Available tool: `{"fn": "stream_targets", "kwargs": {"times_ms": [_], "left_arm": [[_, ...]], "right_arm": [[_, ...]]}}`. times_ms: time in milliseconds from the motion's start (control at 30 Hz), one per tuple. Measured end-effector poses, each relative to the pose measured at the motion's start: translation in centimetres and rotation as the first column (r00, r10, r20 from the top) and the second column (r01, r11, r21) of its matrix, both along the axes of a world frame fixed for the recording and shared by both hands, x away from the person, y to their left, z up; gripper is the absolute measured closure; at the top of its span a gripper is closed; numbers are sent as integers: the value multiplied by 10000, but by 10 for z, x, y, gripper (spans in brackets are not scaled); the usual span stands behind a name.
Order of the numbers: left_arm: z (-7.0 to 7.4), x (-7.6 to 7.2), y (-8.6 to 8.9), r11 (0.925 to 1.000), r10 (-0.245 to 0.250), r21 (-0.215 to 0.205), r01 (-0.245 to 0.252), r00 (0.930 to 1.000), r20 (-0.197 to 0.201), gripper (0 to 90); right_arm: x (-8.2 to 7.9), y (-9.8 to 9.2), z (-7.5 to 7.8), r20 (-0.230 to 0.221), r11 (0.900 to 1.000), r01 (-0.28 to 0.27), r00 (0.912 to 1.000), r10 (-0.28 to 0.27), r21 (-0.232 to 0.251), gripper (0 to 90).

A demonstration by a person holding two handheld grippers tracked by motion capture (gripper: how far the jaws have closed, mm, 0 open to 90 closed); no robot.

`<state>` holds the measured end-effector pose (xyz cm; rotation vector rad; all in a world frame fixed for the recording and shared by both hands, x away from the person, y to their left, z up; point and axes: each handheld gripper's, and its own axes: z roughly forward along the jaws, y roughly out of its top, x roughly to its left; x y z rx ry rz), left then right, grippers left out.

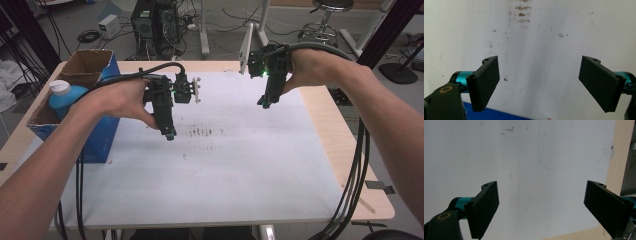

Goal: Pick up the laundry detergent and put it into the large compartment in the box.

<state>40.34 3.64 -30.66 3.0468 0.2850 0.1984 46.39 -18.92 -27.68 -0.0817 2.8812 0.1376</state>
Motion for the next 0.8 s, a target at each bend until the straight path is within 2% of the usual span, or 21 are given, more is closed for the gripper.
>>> {"fn": "stream_targets", "kwargs": {"times_ms": [67, 267, 800], "left_arm": [[1, 0, 1, 9999, -26, -106, 25, 10000, -50, 170], [4, -1, 0, 9998, -163, 142, 167, 9995, -281, 170], [3, -3, -4, 9995, -241, 214, 247, 9993, -277, 170]], "right_arm": [[-1, 0, 0, 3, 10000, 25, 10000, -25, 19, 120], [-1, 1, 1, 8, 10000, -17, 10000, 17, 21, 120], [-2, -1, 2, 40, 10000, 61, 10000, -61, 22, 120]]}}
